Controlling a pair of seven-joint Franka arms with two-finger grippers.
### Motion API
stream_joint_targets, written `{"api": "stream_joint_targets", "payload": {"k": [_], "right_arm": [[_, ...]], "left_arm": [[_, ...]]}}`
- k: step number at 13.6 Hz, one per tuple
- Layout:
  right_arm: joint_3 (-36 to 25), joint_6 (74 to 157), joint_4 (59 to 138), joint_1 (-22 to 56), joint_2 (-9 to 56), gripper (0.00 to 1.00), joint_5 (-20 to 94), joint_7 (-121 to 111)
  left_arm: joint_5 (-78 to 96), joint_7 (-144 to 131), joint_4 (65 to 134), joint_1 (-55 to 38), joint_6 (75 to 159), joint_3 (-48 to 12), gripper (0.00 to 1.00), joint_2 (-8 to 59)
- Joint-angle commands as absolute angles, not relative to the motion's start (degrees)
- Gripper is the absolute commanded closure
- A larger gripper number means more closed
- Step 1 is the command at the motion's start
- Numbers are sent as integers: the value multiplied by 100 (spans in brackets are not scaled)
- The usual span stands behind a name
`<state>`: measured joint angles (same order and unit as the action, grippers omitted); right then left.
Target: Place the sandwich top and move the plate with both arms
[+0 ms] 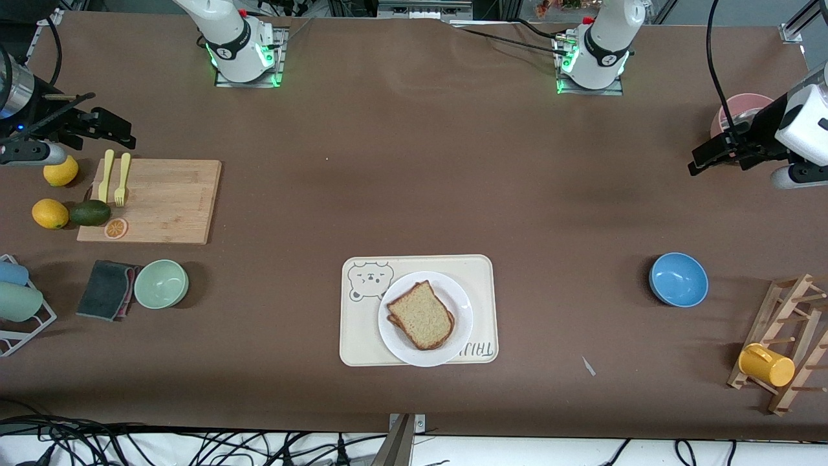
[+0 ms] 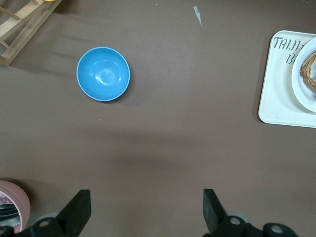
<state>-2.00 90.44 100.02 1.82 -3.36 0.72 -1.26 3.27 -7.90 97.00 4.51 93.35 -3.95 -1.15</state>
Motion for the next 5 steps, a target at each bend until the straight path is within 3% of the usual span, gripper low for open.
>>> {"api": "stream_joint_targets", "payload": {"k": [1, 5], "right_arm": [[-228, 8991, 9879, 193, -299, 0, 44, -167], [-228, 8982, 9879, 202, -299, 0, 53, -167]], "left_arm": [[141, -694, 9571, 501, 9272, -475, 0, -88], [123, -694, 9571, 501, 9273, -501, 0, -114]]}}
